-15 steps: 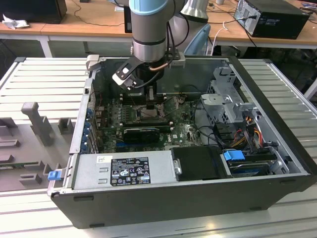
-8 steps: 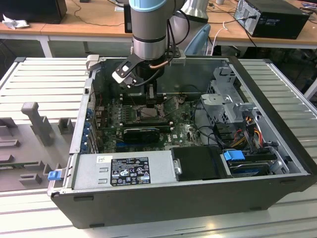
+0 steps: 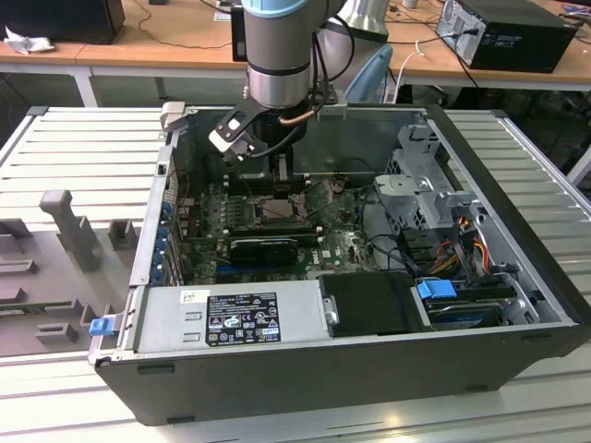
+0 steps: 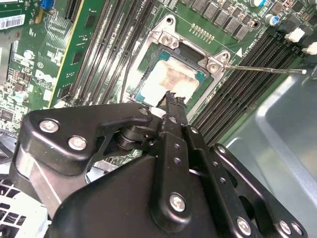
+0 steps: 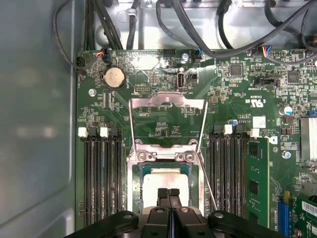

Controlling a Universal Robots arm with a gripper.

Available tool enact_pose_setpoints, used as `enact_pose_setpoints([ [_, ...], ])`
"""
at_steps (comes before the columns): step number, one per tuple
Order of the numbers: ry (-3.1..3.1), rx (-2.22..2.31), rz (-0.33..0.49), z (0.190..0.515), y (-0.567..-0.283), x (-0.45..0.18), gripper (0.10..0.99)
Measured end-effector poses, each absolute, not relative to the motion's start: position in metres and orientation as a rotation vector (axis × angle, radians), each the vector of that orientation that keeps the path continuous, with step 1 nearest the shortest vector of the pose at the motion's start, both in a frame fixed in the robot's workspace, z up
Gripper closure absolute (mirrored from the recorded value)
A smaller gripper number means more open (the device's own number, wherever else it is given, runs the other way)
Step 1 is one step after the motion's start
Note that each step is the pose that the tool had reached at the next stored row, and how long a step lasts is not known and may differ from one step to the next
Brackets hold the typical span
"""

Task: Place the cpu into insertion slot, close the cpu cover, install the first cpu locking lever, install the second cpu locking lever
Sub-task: 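Close the cpu cover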

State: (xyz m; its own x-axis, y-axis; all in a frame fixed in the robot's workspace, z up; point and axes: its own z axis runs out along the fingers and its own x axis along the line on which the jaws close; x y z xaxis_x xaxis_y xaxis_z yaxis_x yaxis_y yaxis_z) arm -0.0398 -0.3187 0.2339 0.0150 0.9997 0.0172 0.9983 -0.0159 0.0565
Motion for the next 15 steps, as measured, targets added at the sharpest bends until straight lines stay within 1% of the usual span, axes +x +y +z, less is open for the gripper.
enact_pose_setpoints([
  [15, 2.185, 2.219, 0.079, 0.2389, -0.3187, -0.038, 0.98],
])
